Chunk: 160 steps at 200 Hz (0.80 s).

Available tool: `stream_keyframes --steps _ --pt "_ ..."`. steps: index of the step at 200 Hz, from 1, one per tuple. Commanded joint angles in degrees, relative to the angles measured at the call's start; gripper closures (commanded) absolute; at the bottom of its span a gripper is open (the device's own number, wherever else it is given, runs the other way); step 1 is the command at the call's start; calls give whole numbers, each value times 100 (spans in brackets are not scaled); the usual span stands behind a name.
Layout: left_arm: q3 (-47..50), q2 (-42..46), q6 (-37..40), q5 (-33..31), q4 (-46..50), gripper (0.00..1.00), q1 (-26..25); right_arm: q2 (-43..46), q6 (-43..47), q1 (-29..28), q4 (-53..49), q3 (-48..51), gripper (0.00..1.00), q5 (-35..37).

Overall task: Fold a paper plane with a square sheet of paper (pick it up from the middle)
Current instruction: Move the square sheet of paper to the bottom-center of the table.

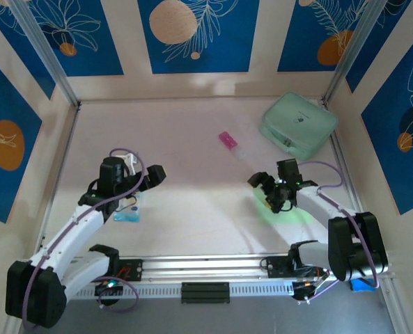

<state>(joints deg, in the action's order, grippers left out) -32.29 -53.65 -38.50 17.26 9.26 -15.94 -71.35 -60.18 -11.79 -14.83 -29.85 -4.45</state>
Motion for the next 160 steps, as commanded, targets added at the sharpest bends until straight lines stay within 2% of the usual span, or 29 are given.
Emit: stream_keyframes --steps 1,24,40,64,85,108,137,160 --pt "-199 194 13 -339 319 0 -7 196 -526 -381 -27 70 1 273" --pt "-274 445 -14 -232 364 0 39 382 218 -239 -448 -310 1 440" --pt "33 719 -100 -108 -171 0 48 452 783 3 -823 -511 1 552" --pt "506 1034 -332 117 -925 0 52 515 1159 447 -1382 -707 1 1274" --pt "526 1027 -327 223 -943 0 48 428 1515 1192 -1014 -532 1 395" --pt "395 914 -258 356 -797 0 48 262 1555 1679 -617 -343 1 -346" --pt "335 874 -187 371 -669 0 48 -27 1440 1749 -605 -343 0 -417" --pt "346 848 -166 366 -662 0 49 -177 934 1689 -848 -332 0 -318"
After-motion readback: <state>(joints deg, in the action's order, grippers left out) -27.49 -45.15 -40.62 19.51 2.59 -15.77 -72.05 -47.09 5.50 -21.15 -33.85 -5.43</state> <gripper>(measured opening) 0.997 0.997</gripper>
